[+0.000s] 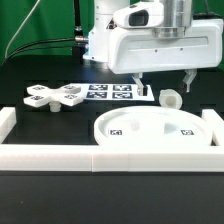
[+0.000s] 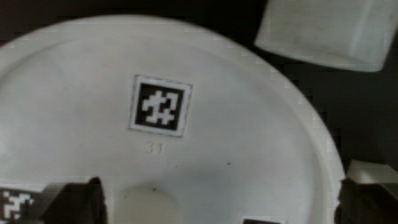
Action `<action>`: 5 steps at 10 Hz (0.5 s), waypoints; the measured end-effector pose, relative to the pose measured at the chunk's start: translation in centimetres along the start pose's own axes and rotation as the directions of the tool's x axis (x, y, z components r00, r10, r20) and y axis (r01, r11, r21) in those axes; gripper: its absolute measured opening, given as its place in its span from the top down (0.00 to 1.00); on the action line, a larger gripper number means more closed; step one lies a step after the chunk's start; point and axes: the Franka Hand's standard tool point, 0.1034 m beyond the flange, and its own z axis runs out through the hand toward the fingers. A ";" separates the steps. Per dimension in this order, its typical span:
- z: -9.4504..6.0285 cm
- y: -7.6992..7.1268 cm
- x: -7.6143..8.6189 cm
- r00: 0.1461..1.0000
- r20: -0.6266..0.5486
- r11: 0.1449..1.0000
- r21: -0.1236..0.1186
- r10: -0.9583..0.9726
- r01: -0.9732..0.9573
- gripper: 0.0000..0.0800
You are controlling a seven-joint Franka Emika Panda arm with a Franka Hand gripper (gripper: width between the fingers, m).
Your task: Assemble round table
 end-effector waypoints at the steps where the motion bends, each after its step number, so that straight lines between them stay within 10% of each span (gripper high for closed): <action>1: 0.2 -0.7 -0.2 0.998 0.002 0.998 0.008 0.066 -0.066 0.19; 5: 0.3 -1.8 -0.4 0.950 0.017 0.949 0.039 0.312 -0.313 0.19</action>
Offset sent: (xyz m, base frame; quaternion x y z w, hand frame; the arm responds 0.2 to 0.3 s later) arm 0.0000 0.0000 0.0000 0.0000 0.0000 0.1938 0.9810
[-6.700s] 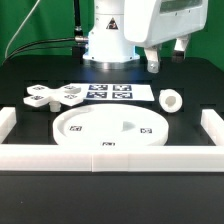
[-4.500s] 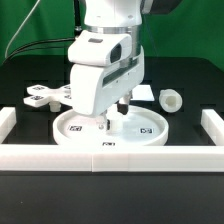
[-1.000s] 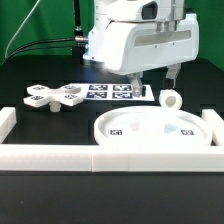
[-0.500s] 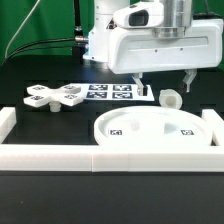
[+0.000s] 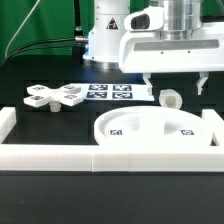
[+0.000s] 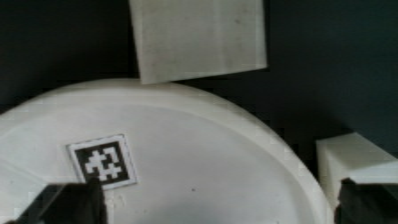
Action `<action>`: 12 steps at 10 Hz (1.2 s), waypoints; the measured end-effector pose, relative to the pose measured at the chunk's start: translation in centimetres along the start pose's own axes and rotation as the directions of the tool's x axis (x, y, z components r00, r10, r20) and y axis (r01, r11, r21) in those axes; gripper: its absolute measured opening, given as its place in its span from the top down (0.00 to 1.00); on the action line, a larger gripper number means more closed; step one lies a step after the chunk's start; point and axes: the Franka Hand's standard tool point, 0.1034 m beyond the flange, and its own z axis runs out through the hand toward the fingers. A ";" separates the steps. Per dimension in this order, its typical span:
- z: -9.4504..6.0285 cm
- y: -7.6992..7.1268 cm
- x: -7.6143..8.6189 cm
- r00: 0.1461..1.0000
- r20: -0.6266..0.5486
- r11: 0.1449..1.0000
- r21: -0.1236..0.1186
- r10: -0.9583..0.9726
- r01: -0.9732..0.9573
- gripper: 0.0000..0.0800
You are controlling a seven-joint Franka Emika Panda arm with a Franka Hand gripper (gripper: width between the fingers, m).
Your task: Assemble round table
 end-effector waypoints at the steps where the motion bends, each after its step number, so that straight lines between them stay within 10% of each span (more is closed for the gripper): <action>1: 0.1 0.1 -0.2 1.000 0.007 1.000 -0.001 0.004 -0.004 0.19; 12: 1.1 1.2 -2.4 0.816 0.577 0.997 -0.067 0.015 0.029 0.19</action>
Offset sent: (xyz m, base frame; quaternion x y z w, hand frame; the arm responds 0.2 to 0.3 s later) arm 0.0000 0.0000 0.0000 0.0000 -0.0650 0.0000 0.9979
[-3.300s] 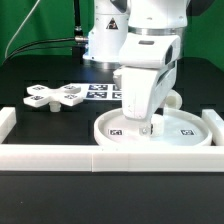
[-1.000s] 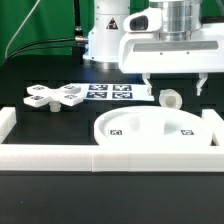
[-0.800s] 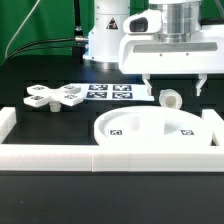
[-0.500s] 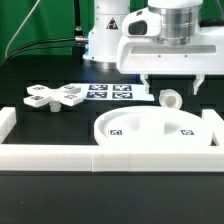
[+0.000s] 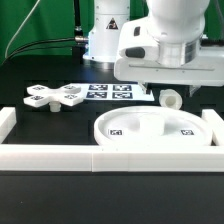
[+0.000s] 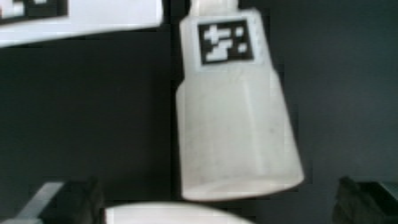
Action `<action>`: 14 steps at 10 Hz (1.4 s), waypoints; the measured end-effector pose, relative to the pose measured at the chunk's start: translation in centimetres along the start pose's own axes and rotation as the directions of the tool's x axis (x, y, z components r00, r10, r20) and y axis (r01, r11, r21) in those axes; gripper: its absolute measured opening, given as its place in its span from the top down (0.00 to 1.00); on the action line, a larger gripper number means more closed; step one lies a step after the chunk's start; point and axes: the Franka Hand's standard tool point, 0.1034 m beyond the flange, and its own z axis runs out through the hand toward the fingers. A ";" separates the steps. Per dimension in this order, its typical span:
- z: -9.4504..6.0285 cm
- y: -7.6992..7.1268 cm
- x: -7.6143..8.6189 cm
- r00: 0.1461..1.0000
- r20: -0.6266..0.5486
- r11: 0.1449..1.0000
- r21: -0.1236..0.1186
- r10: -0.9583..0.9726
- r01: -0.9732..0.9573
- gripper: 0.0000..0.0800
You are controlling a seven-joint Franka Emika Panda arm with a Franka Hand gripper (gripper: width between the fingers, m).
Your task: Assemble round table
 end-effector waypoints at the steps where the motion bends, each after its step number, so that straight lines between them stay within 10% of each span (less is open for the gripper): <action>1: 0.1 -0.4 0.2 0.998 0.054 1.000 0.024 -0.015 0.014 0.19; 6: 1.5 0.1 -0.2 0.940 0.341 1.000 0.008 -0.025 0.024 0.19; 14: 3.7 -0.4 0.6 0.958 0.284 0.999 0.010 -0.035 0.033 0.19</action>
Offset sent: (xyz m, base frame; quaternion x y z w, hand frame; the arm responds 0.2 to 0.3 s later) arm 0.0000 0.0000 0.0000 0.0000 -0.1938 0.0000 0.9810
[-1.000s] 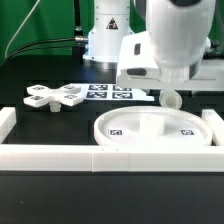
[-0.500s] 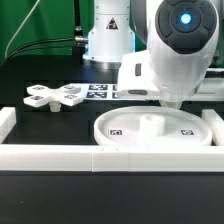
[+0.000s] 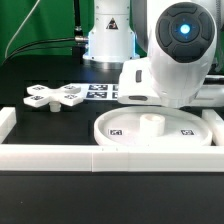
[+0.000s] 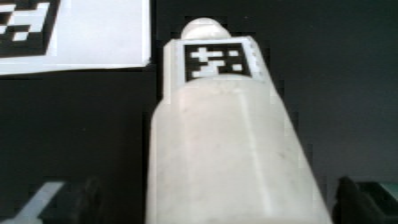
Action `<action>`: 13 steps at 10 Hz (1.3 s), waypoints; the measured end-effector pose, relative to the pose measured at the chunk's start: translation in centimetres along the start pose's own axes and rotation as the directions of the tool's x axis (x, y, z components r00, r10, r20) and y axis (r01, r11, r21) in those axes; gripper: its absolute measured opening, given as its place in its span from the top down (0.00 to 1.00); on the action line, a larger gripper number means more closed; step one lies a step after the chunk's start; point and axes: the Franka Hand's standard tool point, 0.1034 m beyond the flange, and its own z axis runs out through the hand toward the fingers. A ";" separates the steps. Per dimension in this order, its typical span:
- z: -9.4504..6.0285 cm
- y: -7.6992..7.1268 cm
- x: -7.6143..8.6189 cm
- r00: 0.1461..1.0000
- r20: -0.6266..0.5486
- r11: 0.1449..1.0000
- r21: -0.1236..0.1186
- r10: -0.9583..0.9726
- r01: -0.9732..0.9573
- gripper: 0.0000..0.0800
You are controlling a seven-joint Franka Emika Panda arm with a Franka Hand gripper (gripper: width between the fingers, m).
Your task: Assemble round table
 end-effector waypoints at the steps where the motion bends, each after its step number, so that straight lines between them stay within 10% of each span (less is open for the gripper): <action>1: 0.0 0.0 0.0 1.000 0.000 1.000 0.000 0.000 0.000 0.31; 2: 0.0 0.0 0.0 1.000 0.000 1.000 0.000 0.000 0.000 0.49; 7: -0.9 -0.2 -0.6 1.000 0.000 1.000 -0.004 -0.008 0.008 0.49; 10: -5.8 -0.3 -4.0 0.998 0.044 0.999 -0.008 -0.038 0.038 0.49; 13: -7.3 -0.7 -3.3 0.999 -0.016 0.999 -0.002 -0.052 0.052 0.49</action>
Offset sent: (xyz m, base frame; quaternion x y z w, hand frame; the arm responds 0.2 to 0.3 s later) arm 0.0025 -0.0021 0.0023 0.0007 -0.0019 -0.0043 1.0000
